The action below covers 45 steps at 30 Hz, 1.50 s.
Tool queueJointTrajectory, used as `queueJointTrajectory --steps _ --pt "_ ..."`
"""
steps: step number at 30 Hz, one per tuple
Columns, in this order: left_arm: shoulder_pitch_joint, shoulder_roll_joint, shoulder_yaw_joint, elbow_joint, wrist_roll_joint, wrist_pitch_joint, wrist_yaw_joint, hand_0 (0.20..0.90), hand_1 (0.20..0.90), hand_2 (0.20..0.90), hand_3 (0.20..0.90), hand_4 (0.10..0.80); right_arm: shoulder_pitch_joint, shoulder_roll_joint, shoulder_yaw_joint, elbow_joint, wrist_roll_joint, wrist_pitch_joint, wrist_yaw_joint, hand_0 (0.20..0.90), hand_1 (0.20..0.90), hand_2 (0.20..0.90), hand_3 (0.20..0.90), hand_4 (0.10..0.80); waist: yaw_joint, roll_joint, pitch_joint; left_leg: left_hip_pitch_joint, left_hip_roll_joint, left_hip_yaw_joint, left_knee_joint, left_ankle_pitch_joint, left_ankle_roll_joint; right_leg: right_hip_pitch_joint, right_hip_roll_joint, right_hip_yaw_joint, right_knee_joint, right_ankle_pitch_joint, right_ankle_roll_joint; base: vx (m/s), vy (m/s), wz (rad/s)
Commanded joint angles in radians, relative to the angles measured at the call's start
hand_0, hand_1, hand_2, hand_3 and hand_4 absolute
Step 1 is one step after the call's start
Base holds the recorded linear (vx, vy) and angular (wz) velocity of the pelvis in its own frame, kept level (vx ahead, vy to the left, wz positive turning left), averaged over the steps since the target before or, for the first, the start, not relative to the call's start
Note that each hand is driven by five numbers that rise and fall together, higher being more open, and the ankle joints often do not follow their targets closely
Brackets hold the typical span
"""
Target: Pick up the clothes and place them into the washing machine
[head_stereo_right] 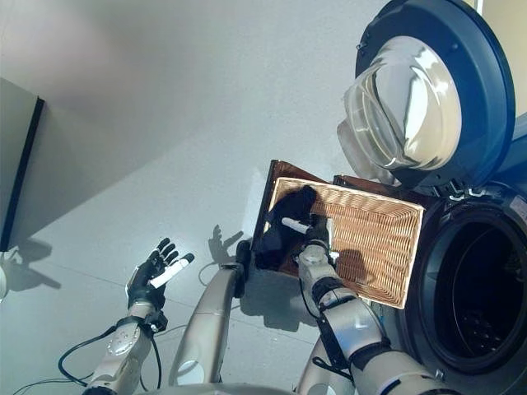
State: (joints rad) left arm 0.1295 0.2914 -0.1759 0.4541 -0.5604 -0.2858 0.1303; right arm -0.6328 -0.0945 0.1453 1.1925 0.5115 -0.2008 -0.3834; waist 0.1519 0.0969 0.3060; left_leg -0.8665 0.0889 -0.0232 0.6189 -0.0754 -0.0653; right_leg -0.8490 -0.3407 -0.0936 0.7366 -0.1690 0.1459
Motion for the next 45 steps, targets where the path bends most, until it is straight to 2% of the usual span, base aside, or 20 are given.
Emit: queueJointTrajectory --steps 1,6,12,22,30,34,42,44,45 --pt "0.013 0.052 0.045 -0.043 -0.014 -0.045 -0.01 0.9 0.9 0.9 0.9 0.8 0.024 -0.052 -0.061 -0.182 0.211 -0.147 0.115 0.2 0.2 0.2 0.2 0.3 -0.017 -0.022 0.007 -0.002 -0.007 0.033 0.044 -0.071 0.007 0.008 -0.004 0.019 -0.078 0.11 0.003 -0.002 -0.024 -0.06" --pt "0.019 0.039 0.061 -0.037 -0.037 -0.044 -0.045 0.9 0.9 0.9 0.9 0.8 0.113 -0.108 -0.122 -0.257 0.368 -0.182 0.229 0.2 0.2 0.2 0.2 0.3 -0.038 -0.032 0.002 -0.005 -0.002 0.03 0.043 -0.072 0.003 0.007 -0.002 0.018 -0.079 0.105 0.003 0.003 -0.019 0.0" --pt "0.021 0.022 0.083 -0.024 -0.062 -0.043 -0.076 0.9 0.9 0.9 0.9 0.8 0.162 -0.149 -0.267 -0.239 0.58 -0.203 0.332 0.2 0.2 0.2 0.2 0.3 -0.055 -0.039 -0.008 -0.013 0.002 0.027 0.046 -0.077 0.001 -0.004 0.0 0.021 -0.074 0.098 0.003 0.006 -0.008 0.0" --pt "0.015 0.003 0.087 0.0 -0.094 -0.046 -0.096 0.9 0.9 0.9 0.9 0.8 0.218 -0.124 -0.437 -0.213 0.828 -0.247 0.404 0.2 0.2 0.2 0.2 0.3 -0.078 -0.037 -0.019 -0.008 0.005 0.028 0.041 -0.084 -0.001 -0.004 0.005 0.032 -0.073 0.088 0.007 0.002 -0.001 0.0" --pt "0.016 -0.007 0.079 0.01 -0.105 -0.051 -0.094 0.9 0.9 0.9 0.9 0.8 0.234 -0.102 -0.481 -0.253 0.907 -0.291 0.415 0.2 0.2 0.2 0.2 0.3 -0.093 -0.029 -0.018 -0.009 0.005 0.03 0.042 -0.085 -0.002 -0.01 0.01 0.041 -0.071 0.087 0.006 0.001 0.002 -0.03" --pt "0.018 -0.011 0.07 0.015 -0.113 -0.056 -0.085 0.9 0.9 0.9 0.9 0.8 0.217 -0.091 -0.541 -0.26 0.959 -0.349 0.397 0.2 0.2 0.2 0.2 0.3 -0.098 -0.022 -0.023 -0.01 0.005 0.032 0.04 -0.087 -0.002 -0.013 0.014 0.047 -0.067 0.083 0.005 0.001 0.0 -0.01" --pt "0.027 -0.004 0.064 0.039 -0.109 -0.06 -0.067 0.9 0.9 0.9 0.9 0.8 0.157 -0.155 -0.649 -0.244 0.981 -0.448 0.304 0.2 0.2 0.2 0.2 0.3 -0.102 -0.013 -0.047 -0.013 0.002 0.03 0.031 -0.088 -0.003 -0.022 0.014 0.053 -0.065 0.081 0.006 0.0 0.0 0.0" --pt "0.028 -0.002 0.061 0.04 -0.106 -0.061 -0.062 0.9 0.9 0.9 0.9 0.8 0.145 -0.178 -0.673 -0.252 0.983 -0.47 0.282 0.2 0.2 0.2 0.2 0.3 -0.102 -0.011 -0.045 -0.021 -0.001 0.036 0.02 -0.056 0.002 -0.029 0.011 0.048 -0.08 0.112 -0.001 -0.049 0.004 -0.03" --pt "0.028 0.001 0.059 0.04 -0.105 -0.06 -0.061 0.9 0.9 0.9 0.9 0.8 0.137 -0.194 -0.684 -0.252 0.981 -0.48 0.27 0.2 0.2 0.2 0.2 0.3 -0.1 -0.01 -0.054 -0.012 -0.001 0.03 0.021 -0.081 -0.001 -0.023 0.016 0.055 -0.074 0.089 0.006 0.006 -0.007 -0.03"
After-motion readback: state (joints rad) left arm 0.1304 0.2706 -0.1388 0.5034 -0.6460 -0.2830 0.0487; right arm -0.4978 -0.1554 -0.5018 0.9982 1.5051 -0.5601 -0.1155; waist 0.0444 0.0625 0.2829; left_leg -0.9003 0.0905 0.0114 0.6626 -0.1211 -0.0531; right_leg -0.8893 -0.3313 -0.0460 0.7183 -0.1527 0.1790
